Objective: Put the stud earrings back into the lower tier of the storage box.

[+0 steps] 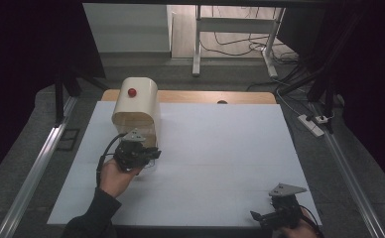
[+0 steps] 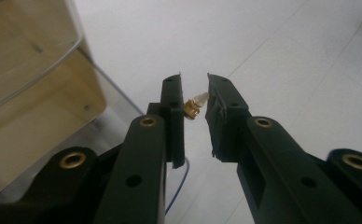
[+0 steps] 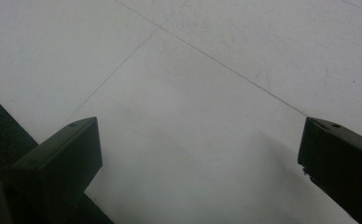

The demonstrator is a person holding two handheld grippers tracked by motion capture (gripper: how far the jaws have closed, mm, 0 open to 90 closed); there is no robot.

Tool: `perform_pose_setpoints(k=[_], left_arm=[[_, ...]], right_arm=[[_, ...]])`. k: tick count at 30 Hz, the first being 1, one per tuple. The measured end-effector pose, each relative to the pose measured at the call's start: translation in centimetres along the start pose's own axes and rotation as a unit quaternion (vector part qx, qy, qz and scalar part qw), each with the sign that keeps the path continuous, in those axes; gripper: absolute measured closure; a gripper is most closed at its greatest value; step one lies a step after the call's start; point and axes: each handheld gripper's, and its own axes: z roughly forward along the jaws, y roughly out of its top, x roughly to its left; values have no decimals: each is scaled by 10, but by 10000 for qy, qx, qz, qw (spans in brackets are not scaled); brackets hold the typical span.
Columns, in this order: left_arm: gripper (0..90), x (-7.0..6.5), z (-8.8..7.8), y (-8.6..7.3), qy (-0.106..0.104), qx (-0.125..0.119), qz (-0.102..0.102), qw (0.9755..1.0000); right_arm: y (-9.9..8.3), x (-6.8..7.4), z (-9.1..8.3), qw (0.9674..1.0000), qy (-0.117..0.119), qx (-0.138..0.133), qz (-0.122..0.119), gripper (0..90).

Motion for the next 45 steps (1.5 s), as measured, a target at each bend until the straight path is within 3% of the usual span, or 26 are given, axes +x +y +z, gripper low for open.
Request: perform_pose_setpoints(k=[13, 24, 34, 45], left_arm=[[757, 14, -10, -16, 292, 34, -166, 9994], [748, 22, -1, -33, 418, 229, -303, 9984], [626, 25, -3, -37, 371, 103, -438, 9983], [491, 21, -15, -40, 268, -104, -361, 9989]], right_arm=[[0, 0, 0, 10000, -15, 15, -16, 0], [0, 1, 0, 10000, -11, 16, -26, 0], [0, 0, 0, 10000, 7, 6, -14, 0], [0, 0, 0, 10000, 12, -6, 3, 0]])
